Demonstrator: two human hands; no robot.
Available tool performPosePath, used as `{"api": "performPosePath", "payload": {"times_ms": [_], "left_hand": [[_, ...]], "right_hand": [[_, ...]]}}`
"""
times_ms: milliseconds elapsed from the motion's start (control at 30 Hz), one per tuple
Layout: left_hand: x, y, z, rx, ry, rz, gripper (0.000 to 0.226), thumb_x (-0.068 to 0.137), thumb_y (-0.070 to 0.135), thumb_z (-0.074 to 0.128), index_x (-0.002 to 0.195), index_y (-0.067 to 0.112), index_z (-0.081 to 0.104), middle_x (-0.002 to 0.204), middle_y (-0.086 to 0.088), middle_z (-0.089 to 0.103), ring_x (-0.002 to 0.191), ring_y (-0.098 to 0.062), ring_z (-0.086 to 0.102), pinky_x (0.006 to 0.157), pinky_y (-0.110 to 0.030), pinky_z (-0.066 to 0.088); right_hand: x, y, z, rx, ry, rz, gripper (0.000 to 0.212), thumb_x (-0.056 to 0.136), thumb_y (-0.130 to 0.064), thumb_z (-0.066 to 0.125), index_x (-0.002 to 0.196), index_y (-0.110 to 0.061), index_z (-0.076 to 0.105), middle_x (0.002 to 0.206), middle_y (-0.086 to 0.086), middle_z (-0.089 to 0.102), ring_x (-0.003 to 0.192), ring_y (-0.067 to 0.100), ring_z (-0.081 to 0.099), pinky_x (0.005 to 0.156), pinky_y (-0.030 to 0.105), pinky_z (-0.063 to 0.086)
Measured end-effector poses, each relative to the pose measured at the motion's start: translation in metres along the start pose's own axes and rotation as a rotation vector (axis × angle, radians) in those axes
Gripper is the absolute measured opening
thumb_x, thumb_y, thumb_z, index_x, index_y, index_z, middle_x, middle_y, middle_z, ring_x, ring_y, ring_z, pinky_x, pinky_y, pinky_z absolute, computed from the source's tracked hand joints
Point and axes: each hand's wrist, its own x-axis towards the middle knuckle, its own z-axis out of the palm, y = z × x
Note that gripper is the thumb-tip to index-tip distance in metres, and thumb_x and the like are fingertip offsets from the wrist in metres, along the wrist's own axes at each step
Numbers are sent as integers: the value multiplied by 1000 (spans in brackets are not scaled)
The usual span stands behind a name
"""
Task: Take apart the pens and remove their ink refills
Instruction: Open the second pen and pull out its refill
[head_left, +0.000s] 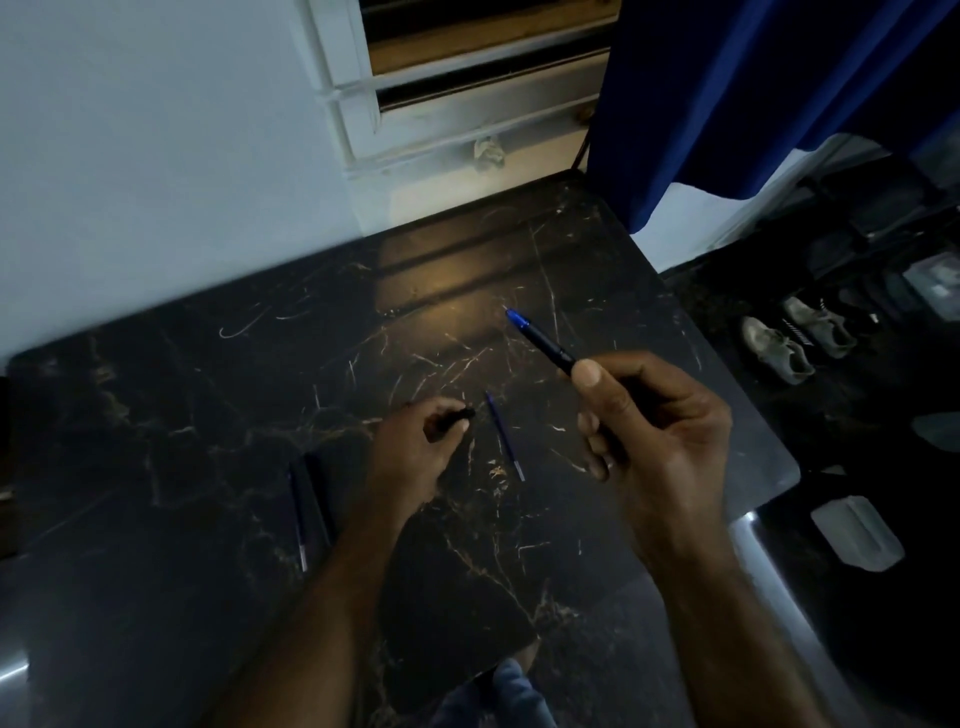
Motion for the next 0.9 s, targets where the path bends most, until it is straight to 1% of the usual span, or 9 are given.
{"api": "performPosePath", "payload": {"times_ms": [100,233,433,533,633,667,733,833,900], "left_hand": [[3,44,-38,-619,60,25,17,100,19,77,117,20,76,97,2,79,84,-11,75,73,-35,66],[3,112,-96,-1187,-24,257,21,95,22,83,116,18,80,95,0,76,80,-9,72,67,-24,61],[-3,165,-119,-1212,-60,393,18,93,7,72,102,19,83,87,3,74,77,-7,70,57,-20,60],[-11,160,-124,-1075,-38,403,18,96,6,72,106,18,80,89,2,72,72,-6,67,49,-19,55],[-49,136,-112,-1132,-178,29,28,95,7,64,119,16,76,99,-1,66,61,-3,52,41,-17,41],[-61,130,-106,-1202,-255,-146,31,93,11,59,119,15,76,94,-1,62,57,-3,45,40,-17,36],[-78,120,-94,-1251,-333,-400,37,91,25,50,108,14,80,80,1,53,52,-4,34,40,-19,30],[-73,122,-88,-1125,-303,-405,54,94,44,41,107,12,83,73,7,50,52,-3,35,42,-19,32],[-63,131,-88,-1079,-224,-335,54,99,45,42,105,13,85,71,9,50,51,-1,38,43,-18,34]], "right_hand": [[1,-7,-5,-81,24,-94,11,95,-30,81,100,-21,83,71,-4,69,49,11,55,42,26,44],[8,-16,-9,-69,60,-167,16,96,-25,81,110,-17,84,72,-7,69,48,14,55,45,26,44],[13,-34,-1,-86,37,-287,15,97,-26,82,111,-22,84,78,-7,72,49,14,55,47,25,44],[14,-31,6,22,40,-216,14,95,-26,83,108,-22,84,76,-4,69,55,12,58,48,25,47],[-4,-4,25,297,104,96,10,86,-25,86,94,-20,84,68,0,61,58,11,57,50,28,49],[-12,6,32,349,138,188,3,86,-21,82,89,-20,84,65,1,59,57,10,56,50,28,48],[-28,24,41,373,193,305,16,88,-12,70,83,-20,83,62,1,56,54,9,54,47,26,45],[-29,29,49,410,197,307,7,84,-14,76,82,-17,82,62,2,55,54,11,51,45,25,43],[-22,23,51,410,191,287,10,86,-12,73,83,-15,82,62,4,55,54,11,51,46,25,42]]}}
